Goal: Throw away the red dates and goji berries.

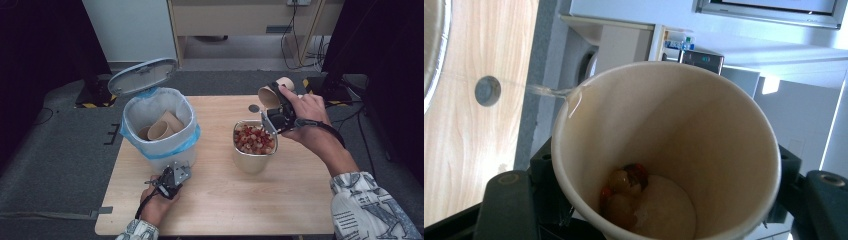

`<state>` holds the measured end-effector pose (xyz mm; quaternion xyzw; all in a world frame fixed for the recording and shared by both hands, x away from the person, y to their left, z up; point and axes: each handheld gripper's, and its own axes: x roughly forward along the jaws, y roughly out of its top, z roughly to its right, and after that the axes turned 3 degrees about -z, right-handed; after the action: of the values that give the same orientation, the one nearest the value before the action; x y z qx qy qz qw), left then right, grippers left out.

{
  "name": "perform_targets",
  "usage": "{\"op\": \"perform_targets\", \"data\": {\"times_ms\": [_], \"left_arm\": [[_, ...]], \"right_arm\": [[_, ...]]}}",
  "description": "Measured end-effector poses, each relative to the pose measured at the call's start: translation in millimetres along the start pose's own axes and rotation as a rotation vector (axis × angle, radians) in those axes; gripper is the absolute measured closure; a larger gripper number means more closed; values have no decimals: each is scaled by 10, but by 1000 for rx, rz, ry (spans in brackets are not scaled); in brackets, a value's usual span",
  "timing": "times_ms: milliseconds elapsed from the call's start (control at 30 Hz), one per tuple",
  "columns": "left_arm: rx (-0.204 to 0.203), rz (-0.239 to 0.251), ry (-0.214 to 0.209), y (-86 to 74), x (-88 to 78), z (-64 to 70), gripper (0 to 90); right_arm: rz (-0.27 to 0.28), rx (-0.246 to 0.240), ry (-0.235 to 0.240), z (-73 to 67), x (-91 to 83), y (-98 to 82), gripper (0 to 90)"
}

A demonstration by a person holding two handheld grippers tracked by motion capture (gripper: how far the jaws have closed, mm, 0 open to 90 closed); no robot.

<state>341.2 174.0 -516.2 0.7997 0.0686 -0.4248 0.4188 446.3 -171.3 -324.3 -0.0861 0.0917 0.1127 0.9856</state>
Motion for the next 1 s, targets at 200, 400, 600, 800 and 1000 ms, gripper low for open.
{"op": "perform_targets", "data": {"times_ms": [200,400,600,800,1000], "left_arm": [[0,0,0,0,0,0,899],[-1,1,-1,0,0,-1,899],[0,2,0,0,2,1,899],[0,1,-1,0,0,-1,899],[-1,1,-1,0,1,-2,899]], "right_arm": [[-7,-54,-9,8,-21,46,288],[-12,-63,-21,28,-13,61,288],[-4,-90,-23,29,-27,87,288],[1,-134,-21,-21,-33,149,289],[-14,-160,-37,-16,-12,140,290]]}}
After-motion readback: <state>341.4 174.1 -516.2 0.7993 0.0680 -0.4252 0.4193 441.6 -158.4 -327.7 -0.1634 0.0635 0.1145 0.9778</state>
